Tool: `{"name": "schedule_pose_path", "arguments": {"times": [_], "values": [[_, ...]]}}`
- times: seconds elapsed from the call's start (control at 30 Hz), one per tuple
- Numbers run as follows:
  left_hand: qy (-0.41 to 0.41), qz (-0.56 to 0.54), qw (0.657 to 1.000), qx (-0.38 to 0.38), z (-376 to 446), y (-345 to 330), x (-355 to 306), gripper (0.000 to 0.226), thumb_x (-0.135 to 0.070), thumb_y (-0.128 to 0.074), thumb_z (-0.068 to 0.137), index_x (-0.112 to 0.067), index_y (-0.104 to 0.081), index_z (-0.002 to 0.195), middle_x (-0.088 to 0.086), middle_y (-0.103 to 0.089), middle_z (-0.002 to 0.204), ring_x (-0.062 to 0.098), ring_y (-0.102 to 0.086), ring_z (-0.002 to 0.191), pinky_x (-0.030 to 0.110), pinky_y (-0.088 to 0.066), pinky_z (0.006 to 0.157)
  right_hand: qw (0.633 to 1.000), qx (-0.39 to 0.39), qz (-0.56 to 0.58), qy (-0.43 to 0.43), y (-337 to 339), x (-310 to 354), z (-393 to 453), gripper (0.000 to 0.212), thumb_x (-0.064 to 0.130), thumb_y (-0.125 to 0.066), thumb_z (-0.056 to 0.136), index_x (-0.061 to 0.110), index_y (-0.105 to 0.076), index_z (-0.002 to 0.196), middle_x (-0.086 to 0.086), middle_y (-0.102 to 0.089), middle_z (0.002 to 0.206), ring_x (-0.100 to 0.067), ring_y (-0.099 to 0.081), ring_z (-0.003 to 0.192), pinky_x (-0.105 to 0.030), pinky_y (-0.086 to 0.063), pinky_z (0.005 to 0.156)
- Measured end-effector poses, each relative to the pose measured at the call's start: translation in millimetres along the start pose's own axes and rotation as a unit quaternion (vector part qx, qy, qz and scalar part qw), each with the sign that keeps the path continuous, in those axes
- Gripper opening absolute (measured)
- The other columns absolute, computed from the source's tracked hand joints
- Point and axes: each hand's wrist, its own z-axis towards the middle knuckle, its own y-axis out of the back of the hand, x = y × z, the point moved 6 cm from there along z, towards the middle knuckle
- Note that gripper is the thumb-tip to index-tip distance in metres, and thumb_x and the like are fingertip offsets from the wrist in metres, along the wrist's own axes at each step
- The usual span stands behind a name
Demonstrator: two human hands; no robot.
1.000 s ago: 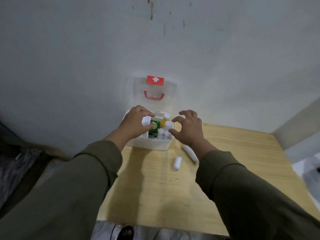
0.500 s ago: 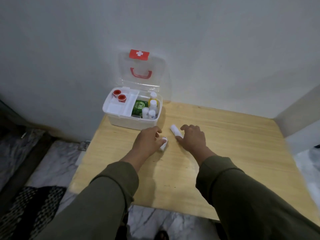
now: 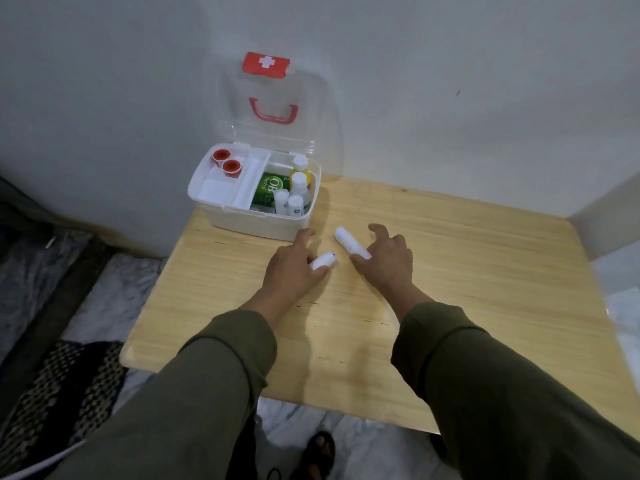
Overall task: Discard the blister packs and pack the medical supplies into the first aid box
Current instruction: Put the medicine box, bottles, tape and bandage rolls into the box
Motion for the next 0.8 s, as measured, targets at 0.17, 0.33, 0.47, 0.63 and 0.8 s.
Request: {"name": "schedule_pose_path", "arguments": {"times": [0.17,0.33,0.47,0.63,0.8], "values": [[-0.022,-0.017,1.000,-0.006,4.3,5.9,-19.3,0.071,-0.036,-0.071,0.078,-0.029,-0.035,0.139,-0.004,-0.069,0.101,0.017,-0.062,0.096,0.032,-0.049,0.085,0.994,-0.062,0.094,0.010,35.0,2.4,2.7,0.065,0.027,-0.064,0.081,0.021,-0.033,0.138,-0.003,-0.065,0.101,-0.024,-0.044,0.113,-0.036,-0.034,0.093],[-0.052,-0.026,0.998,-0.014,7.0,23.3,-52.1,0.068,-0.038,-0.070,0.078,-0.031,-0.036,0.137,-0.010,-0.065,0.093,0.015,-0.061,0.095,0.031,-0.049,0.083,0.985,-0.113,0.125,0.032,76.5,10.6,4.8,0.064,0.028,-0.065,0.080,0.022,-0.035,0.136,-0.002,-0.064,0.098,-0.023,-0.044,0.110,-0.033,-0.033,0.089],[-0.078,-0.026,0.995,-0.047,13.2,52.5,-78.6,0.067,-0.037,-0.070,0.079,-0.030,-0.037,0.137,-0.007,-0.068,0.098,0.013,-0.060,0.092,0.027,-0.045,0.078,0.971,-0.176,0.155,0.034,110.7,24.0,2.7,0.062,0.028,-0.066,0.079,0.023,-0.037,0.134,0.000,-0.062,0.096,-0.021,-0.046,0.107,-0.036,-0.038,0.091],[-0.097,-0.033,0.990,-0.096,20.7,95.1,-92.3,0.068,-0.036,-0.071,0.079,-0.028,-0.036,0.137,-0.002,-0.071,0.105,0.019,-0.065,0.096,0.031,-0.052,0.082,0.950,-0.233,0.209,0.025,133.3,48.1,-2.3,0.067,0.029,-0.069,0.077,0.026,-0.035,0.135,0.003,-0.061,0.094,-0.016,-0.045,0.098,-0.037,-0.041,0.090],[-0.090,-0.039,0.986,-0.134,30.1,141.0,-70.3,0.065,-0.030,-0.071,0.081,-0.023,-0.038,0.136,0.003,-0.070,0.105,0.021,-0.065,0.099,0.028,-0.049,0.081,0.933,-0.257,0.253,0.018,127.3,87.9,-8.2,0.071,0.028,-0.071,0.077,0.027,-0.032,0.136,0.003,-0.058,0.092,-0.013,-0.043,0.093,-0.038,-0.044,0.090]]}}
